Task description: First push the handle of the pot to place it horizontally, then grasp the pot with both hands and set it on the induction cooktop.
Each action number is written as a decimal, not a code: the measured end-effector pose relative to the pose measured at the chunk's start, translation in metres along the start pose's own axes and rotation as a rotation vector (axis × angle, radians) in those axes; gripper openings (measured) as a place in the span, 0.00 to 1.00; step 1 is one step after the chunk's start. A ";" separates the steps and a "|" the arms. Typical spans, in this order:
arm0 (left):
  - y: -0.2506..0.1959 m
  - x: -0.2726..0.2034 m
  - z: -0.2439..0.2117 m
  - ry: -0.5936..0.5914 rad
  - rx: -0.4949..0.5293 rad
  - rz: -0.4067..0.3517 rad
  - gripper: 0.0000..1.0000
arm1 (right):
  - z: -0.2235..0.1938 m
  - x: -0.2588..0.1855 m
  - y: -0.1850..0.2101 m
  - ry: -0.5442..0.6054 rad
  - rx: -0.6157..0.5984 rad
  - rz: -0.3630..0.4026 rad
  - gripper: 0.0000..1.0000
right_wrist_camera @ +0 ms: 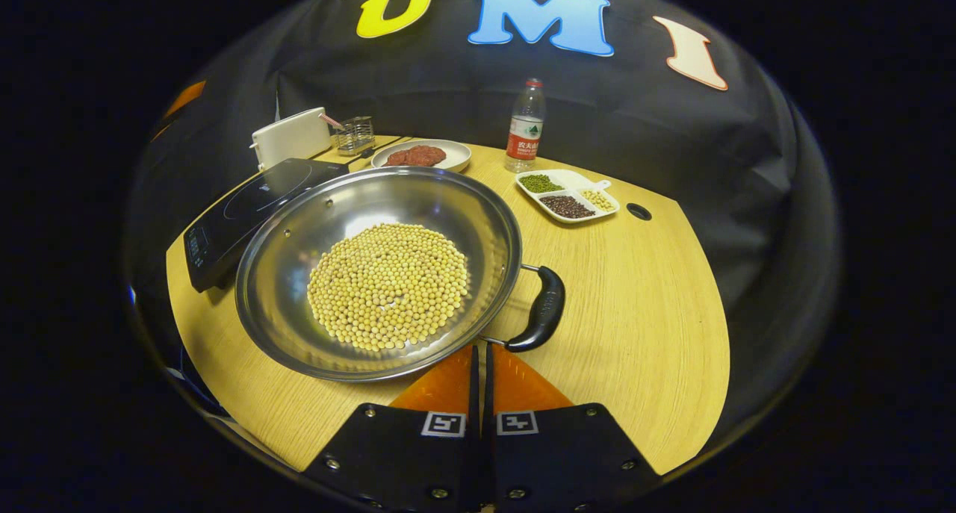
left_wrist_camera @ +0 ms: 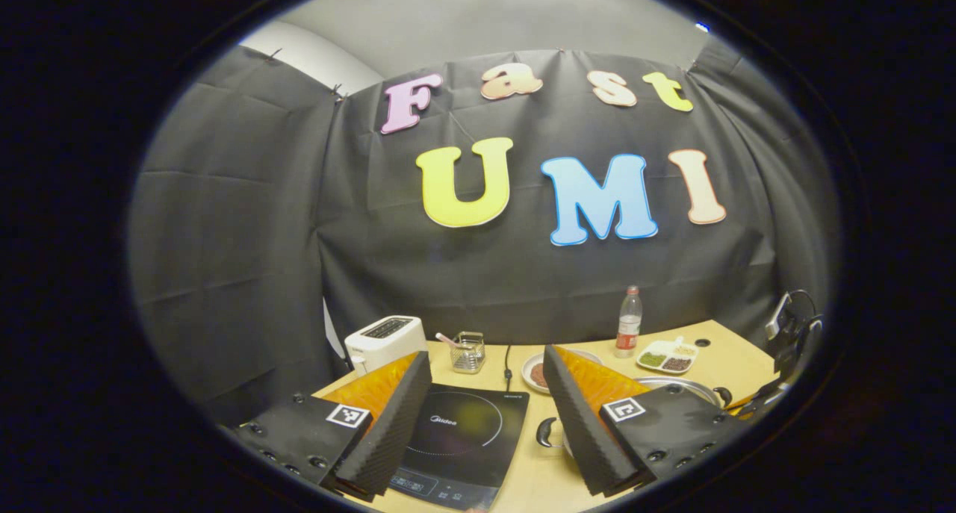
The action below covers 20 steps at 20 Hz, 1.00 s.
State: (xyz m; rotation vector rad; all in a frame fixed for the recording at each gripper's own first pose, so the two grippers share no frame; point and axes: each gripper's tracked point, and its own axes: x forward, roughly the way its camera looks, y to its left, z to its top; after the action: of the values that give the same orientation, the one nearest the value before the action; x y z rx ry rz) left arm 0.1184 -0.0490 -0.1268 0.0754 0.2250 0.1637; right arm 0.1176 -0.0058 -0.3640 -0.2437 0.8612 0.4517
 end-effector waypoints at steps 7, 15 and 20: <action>-0.030 0.018 -0.024 0.041 -0.081 -0.133 1.00 | 0.043 -0.032 -0.013 -0.186 0.123 -0.067 0.69; -0.062 0.059 -0.077 0.167 -0.096 -0.248 0.98 | 0.071 -0.032 -0.025 -0.272 0.215 -0.123 0.98; -0.080 0.083 -0.126 0.275 -0.109 -0.289 0.97 | 0.075 -0.020 -0.031 -0.273 0.270 -0.140 0.98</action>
State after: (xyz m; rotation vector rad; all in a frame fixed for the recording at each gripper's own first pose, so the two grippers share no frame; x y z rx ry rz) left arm 0.1817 -0.1065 -0.2750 -0.0891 0.4970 -0.1033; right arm 0.1716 -0.0101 -0.3008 0.0084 0.6236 0.2275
